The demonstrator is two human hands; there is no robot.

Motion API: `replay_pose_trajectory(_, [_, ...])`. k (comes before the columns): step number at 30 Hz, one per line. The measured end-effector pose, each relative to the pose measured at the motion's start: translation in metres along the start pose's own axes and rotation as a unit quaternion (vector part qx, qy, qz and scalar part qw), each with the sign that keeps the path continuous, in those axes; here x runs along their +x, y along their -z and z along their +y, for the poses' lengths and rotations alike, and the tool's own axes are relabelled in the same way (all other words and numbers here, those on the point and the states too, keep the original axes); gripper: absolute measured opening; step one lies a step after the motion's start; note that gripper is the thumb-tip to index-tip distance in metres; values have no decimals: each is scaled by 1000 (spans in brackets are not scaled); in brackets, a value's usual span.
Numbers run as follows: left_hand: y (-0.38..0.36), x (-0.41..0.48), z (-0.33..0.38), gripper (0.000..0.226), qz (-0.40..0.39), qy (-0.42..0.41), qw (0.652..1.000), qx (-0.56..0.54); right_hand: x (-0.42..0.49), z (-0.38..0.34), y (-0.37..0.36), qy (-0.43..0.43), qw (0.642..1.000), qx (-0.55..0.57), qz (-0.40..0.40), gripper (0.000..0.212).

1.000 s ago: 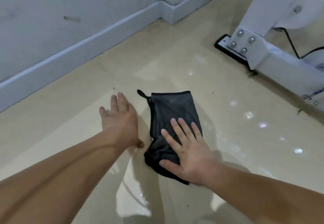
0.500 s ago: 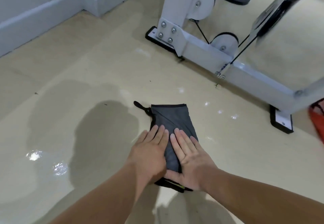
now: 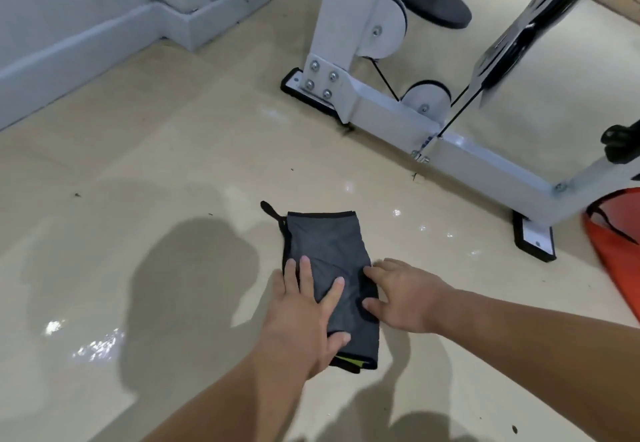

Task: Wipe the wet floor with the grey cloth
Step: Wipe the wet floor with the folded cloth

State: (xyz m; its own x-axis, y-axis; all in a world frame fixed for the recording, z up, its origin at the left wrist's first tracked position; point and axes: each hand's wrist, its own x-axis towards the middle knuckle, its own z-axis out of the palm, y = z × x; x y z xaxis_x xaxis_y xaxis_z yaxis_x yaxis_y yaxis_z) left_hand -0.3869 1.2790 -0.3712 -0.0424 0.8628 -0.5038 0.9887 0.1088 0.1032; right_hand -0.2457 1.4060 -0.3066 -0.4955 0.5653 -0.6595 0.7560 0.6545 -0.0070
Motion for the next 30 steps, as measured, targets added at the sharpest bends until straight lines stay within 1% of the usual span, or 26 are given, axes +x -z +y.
replay_pose_trajectory(2, [2,-4,18,85,-28,38,999,13,1,8,1,0,1000,1,12,57])
replay_pose_trajectory(4, [12,-7,31,80,-32,72,996,27,-2,23,0,-5,1000,-2,-3,55])
replay_pose_trajectory(6, [24,-4,38,78,4,79,994,69,-6,45,-4,-8,999,-19,-26,54])
replay_pose_trajectory(7, [28,1,41,80,20,75,994,83,-6,59,-7,-3,999,-24,-22,53])
replay_pose_trajectory(8, [29,5,41,82,24,70,994,81,-4,71,-9,0,1000,-23,-1,52])
replay_pose_trajectory(9, [27,8,39,83,21,70,996,55,-1,81,-11,-1,999,-19,28,51])
replay_pose_trajectory(11, [22,17,50,82,-4,95,995,14,8,111,-18,0,993,-25,111,51])
replay_pose_trajectory(12, [18,19,55,81,-6,107,994,15,14,123,-21,-1,989,-24,145,52])
replay_pose_trajectory(14, [14,27,66,77,-15,140,990,19,25,150,-29,-11,983,33,179,53])
replay_pose_trajectory(15, [14,33,70,77,-21,156,987,10,28,162,-33,-21,980,71,184,49])
replay_pose_trajectory(17, [18,45,77,77,-34,170,985,12,34,183,-40,-34,973,110,198,37])
replay_pose_trajectory(19, [23,61,81,77,-41,189,981,20,39,195,-43,-44,965,137,221,33])
replay_pose_trajectory(20, [28,71,84,77,-46,200,978,22,42,200,-44,-39,960,153,230,35])
replay_pose_trajectory(22, [39,94,94,77,-52,214,975,25,46,207,-45,-23,962,173,211,42])
replay_pose_trajectory(23, [44,107,101,76,-53,219,974,24,45,211,-44,-21,967,175,185,44])
replay_pose_trajectory(25, [51,133,116,76,-45,227,973,17,45,217,-42,-17,967,179,182,43])
replay_pose_trajectory(27, [53,150,135,76,-24,217,976,15,45,215,-40,-28,955,206,210,42])
replay_pose_trajectory(29, [46,153,157,76,-6,193,981,7,48,205,-36,-46,934,254,247,49])
replay_pose_trajectory(30, [41,148,167,77,-4,182,983,0,51,198,-36,-38,921,268,281,52])
